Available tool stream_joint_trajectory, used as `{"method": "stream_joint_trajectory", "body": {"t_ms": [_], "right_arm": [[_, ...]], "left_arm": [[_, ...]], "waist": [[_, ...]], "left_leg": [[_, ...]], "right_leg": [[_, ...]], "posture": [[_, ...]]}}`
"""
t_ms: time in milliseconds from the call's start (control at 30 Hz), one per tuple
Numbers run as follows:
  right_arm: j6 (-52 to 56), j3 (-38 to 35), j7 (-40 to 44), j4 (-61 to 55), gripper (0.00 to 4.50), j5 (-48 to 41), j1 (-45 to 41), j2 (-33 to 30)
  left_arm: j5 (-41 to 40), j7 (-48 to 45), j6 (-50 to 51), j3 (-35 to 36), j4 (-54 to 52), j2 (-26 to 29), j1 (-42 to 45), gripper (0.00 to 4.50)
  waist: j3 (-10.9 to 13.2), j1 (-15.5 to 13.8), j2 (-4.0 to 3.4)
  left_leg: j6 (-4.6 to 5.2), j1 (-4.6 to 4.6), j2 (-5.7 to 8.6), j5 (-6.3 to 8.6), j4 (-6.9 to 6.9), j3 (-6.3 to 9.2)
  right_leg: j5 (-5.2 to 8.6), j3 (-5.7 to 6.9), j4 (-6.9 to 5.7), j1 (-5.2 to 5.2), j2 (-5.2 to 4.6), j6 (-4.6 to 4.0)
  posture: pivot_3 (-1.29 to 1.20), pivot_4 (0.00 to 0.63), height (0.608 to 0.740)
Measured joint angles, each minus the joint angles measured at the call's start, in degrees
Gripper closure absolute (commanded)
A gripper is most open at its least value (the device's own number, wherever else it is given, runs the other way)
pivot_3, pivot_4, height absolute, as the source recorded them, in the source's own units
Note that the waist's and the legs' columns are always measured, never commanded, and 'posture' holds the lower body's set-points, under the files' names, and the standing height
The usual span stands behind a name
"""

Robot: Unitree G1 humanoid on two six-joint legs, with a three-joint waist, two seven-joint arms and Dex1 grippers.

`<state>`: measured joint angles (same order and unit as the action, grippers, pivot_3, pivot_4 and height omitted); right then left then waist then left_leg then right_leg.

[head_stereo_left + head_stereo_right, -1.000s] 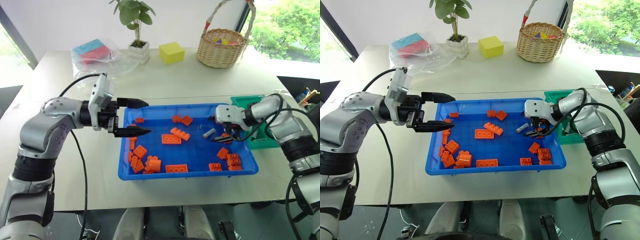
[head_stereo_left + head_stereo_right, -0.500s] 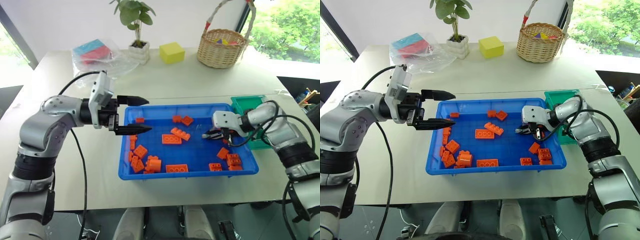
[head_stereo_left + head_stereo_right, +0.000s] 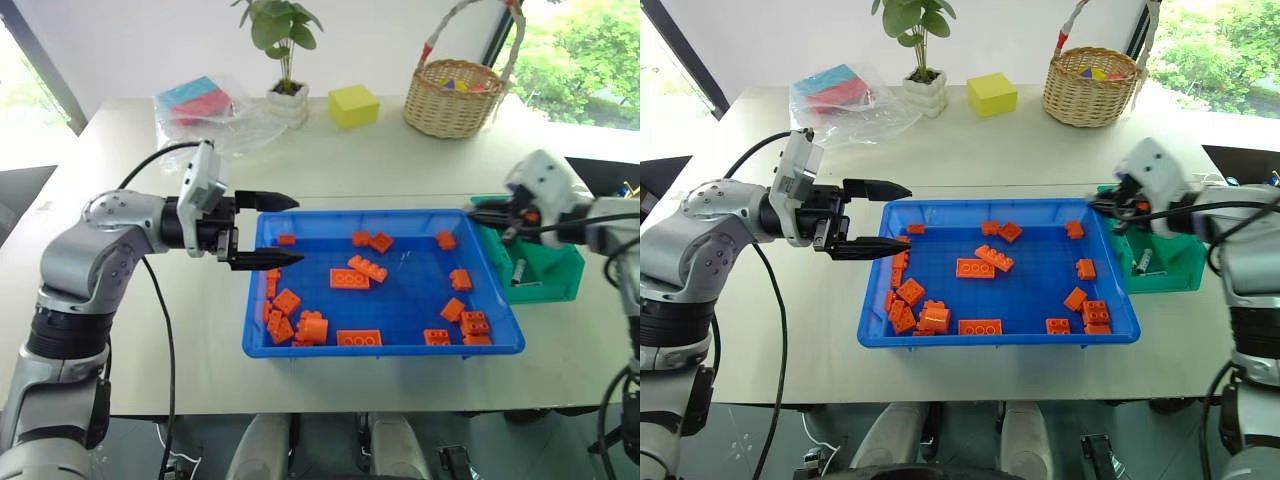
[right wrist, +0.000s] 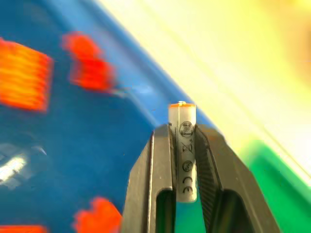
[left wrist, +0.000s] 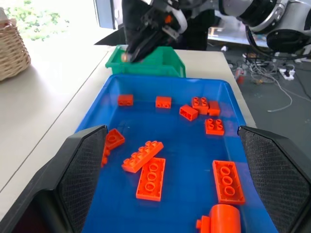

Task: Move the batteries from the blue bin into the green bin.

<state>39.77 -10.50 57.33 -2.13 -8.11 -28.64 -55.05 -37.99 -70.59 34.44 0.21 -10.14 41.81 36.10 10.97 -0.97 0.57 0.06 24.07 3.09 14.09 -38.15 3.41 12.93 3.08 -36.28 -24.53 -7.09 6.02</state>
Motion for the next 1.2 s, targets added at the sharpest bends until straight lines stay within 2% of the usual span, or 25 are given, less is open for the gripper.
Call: {"method": "stream_joint_trajectory", "body": {"t_ms": [167, 233, 333, 400, 567, 767, 867, 1033, 1200], "right_arm": [[0.86, -4.28, -4.2, -0.69, 4.42, 0.16, 7.87, -1.55], [1.23, -4.28, -5.63, -0.75, 3.39, 0.14, 9.68, -1.32], [2.63, -5.19, -8.99, -0.8, 2.12, -0.01, 10.29, -0.15], [3.82, -5.94, -10.23, -1.11, 1.03, -0.82, 10.78, 0.41], [5.16, -10.37, -7.36, -4.07, 1.03, -6.07, 14.65, 0.14], [-0.2, -24.05, 8.52, -8.13, 1.03, -12.68, 31.87, -4.87], [-0.97, -29.77, 14.34, -9.06, 1.03, -14.64, 37.61, -5.59], [-1.01, -35.56, 17.1, -9.99, 1.03, -16.09, 40.15, -6.02], [-0.75, -37.07, 16.25, -10.74, 1.03, -17.25, 40.54, -6.01]], "left_arm": [[0.32, -0.81, -0.24, -0.46, 1.64, -0.69, 0.31, 0.0], [0.79, -1.17, -0.42, -1.12, 2.57, -1.1, 0.69, 0.0], [1.24, -1.77, -1.1, -1.55, 3.29, -1.61, 1.6, 0.0], [1.26, -2.03, -1.22, -1.54, 3.37, -1.61, 2.18, 0.0], [1.25, -2.63, -1.11, -1.39, 4.5, -0.95, 2.02, 0.0], [1.31, -2.44, -1.06, 1.54, 5.29, 3.73, -2.46, 0.0], [1.29, -1.69, -0.95, 3.02, 5.26, 4.97, -4.37, 0.0], [1.16, -0.43, -0.65, 5.25, 4.35, 6.17, -6.13, 0.0], [1.07, -0.02, 0.12, 6.18, 4.29, 7.03, -6.6, 0.0]], "waist": [[0.0, 0.35, 0.0], [0.0, 0.6, -0.02], [0.0, 0.67, -0.02], [0.0, 0.56, -0.02], [0.0, 0.22, -0.02], [-0.01, 0.21, -0.02], [-0.01, 0.34, -0.01], [-0.01, 0.32, -0.01], [-0.01, 0.13, -0.01]], "left_leg": [[0.02, -0.03, -0.02, 0.01, 0.01, -0.07], [0.02, -0.04, -0.02, 0.01, 0.0, -0.11], [0.02, -0.05, -0.03, 0.0, -0.01, -0.1], [0.02, -0.05, -0.03, 0.0, -0.01, -0.1], [0.05, -0.03, -0.03, 0.02, -0.01, -0.07], [0.19, -0.07, -0.03, 0.1, -0.01, -0.07], [0.19, -0.17, -0.06, 0.11, -0.03, -0.1], [0.18, -0.31, -0.1, 0.11, -0.02, -0.11], [0.18, -0.28, -0.09, 0.11, -0.02, -0.11]], "right_leg": [[0.0, -0.01, -0.01, 0.0, 0.0, 0.0], [0.0, -0.03, -0.05, -0.01, 0.0, 0.0], [-0.01, -0.02, -0.05, 0.0, 0.0, 0.0], [0.0, -0.02, -0.05, 0.0, 0.0, 0.0], [0.0, -0.01, -0.05, 0.01, 0.01, 0.01], [0.01, 0.01, 0.03, 0.11, 0.02, 0.02], [0.03, -0.02, 0.05, 0.18, 0.01, -0.01], [0.1, -0.02, 0.06, 0.28, 0.0, -0.14], [0.09, -0.02, 0.06, 0.28, -0.03, -0.13]], "posture": [[0.0, 0.15, 0.702], [0.0, 0.15, 0.702], [0.0, 0.15, 0.702], [0.0, 0.15, 0.702], [0.0, 0.15, 0.702], [0.0, 0.15, 0.702], [0.0, 0.15, 0.702], [0.0, 0.15, 0.702], [0.0, 0.15, 0.702]]}}
